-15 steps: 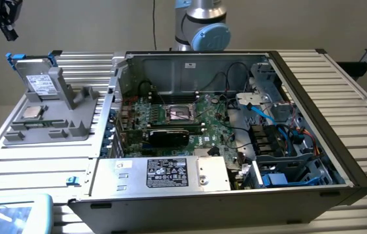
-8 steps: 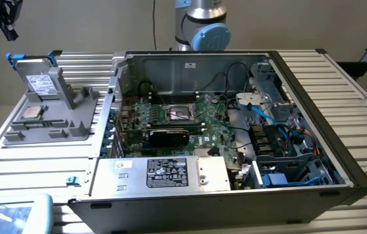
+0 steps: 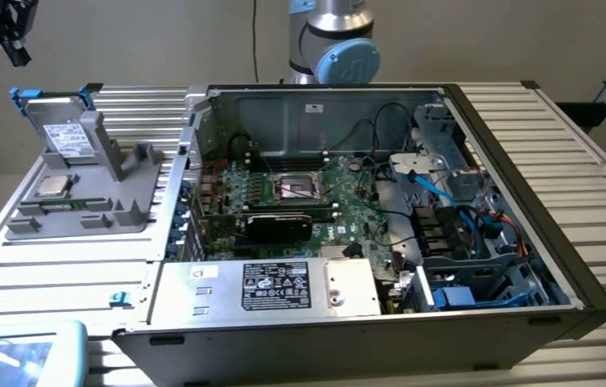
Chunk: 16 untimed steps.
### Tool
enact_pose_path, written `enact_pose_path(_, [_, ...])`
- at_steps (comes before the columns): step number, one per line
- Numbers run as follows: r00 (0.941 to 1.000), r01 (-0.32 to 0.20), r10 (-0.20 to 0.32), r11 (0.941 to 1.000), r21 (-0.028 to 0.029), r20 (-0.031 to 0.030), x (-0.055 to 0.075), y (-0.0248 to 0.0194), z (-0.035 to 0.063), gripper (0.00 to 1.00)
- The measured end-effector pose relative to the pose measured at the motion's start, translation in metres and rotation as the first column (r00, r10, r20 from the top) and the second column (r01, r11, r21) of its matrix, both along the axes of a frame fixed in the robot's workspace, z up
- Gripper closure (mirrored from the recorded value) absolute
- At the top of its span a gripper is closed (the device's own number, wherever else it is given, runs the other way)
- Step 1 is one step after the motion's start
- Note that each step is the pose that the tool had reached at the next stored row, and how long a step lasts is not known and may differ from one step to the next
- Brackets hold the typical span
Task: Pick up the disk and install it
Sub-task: 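Reach for the disk, then pick up the disk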
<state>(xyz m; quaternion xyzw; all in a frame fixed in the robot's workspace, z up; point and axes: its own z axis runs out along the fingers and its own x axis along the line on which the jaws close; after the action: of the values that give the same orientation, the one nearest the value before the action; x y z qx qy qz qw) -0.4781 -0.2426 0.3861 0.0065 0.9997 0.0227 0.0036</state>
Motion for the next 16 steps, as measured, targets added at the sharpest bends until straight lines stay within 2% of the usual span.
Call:
enact_pose_path(10, [1.0000, -0.005, 0.005, 1.0000, -0.0001, -0.0001, -0.0001, 0.0001, 0.0000, 0.89])
enact_pose_path(13, [0.9982, -0.060, 0.060, 0.9982, 0.0000, 0.0000, -0.0002, 0.0002, 0.0000, 0.89])
enact_pose_path(16, [0.9935, -0.114, 0.114, 0.9935, 0.0000, 0.0000, -0.0002, 0.0001, 0.0000, 0.89])
